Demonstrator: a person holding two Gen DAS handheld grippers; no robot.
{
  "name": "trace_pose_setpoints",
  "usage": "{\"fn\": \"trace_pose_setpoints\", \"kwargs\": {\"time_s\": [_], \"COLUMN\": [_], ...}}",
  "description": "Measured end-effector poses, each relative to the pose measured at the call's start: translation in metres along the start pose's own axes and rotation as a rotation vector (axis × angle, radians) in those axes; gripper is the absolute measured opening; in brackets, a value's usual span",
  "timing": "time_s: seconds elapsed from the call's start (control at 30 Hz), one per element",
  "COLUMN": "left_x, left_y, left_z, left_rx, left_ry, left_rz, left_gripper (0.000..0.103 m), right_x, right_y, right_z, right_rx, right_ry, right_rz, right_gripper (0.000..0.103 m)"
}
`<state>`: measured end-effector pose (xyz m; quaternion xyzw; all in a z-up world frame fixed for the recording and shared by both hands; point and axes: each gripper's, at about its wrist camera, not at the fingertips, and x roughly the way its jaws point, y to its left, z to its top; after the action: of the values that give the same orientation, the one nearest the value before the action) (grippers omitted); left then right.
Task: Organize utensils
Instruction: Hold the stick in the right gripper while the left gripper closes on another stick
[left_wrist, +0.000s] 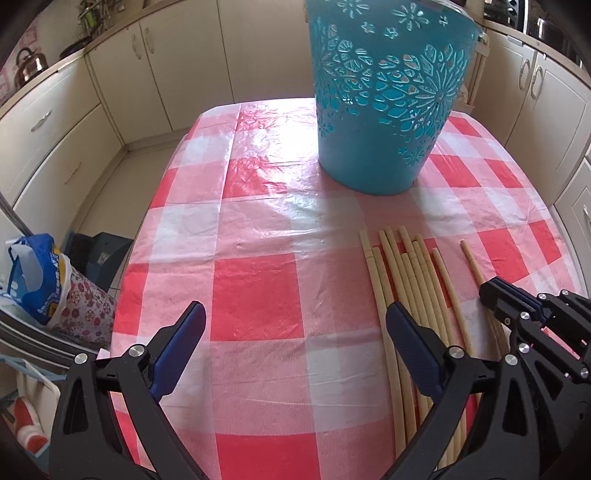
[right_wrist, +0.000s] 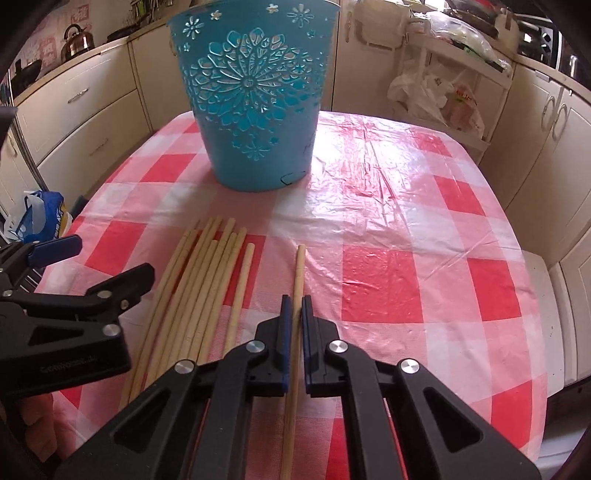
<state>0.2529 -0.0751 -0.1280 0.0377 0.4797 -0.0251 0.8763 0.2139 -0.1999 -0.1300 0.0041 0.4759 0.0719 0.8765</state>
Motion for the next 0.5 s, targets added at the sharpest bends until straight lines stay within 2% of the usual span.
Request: {"fn": "trace_pose_setpoints", "kwargs": {"time_s": [0.4,0.47,0.5], "left_x": [0.012,0.013,0.012], "left_y": [-0.022,-0.023,-0.024], "left_z": [0.009,0.011,0.011], "left_rx": [0.093,0.100,0.108], "left_ry": [0.017,0.019,0.016], "left_rz": [0.055,0.051,0.027], "left_gripper": [0.090,0.086,0.079], "right_x": [0.002,0.002,0.002], "right_y": [-0.009,-0.009,-0.010], "right_z": [0.003,0.003,0.003], "right_rx": [0.051,0.048,0.047], "right_ry": [0.017,0.018,0.019], "right_rz": [0.045,0.048,0.051], "right_gripper": [0.006,0.006,0.006]}}
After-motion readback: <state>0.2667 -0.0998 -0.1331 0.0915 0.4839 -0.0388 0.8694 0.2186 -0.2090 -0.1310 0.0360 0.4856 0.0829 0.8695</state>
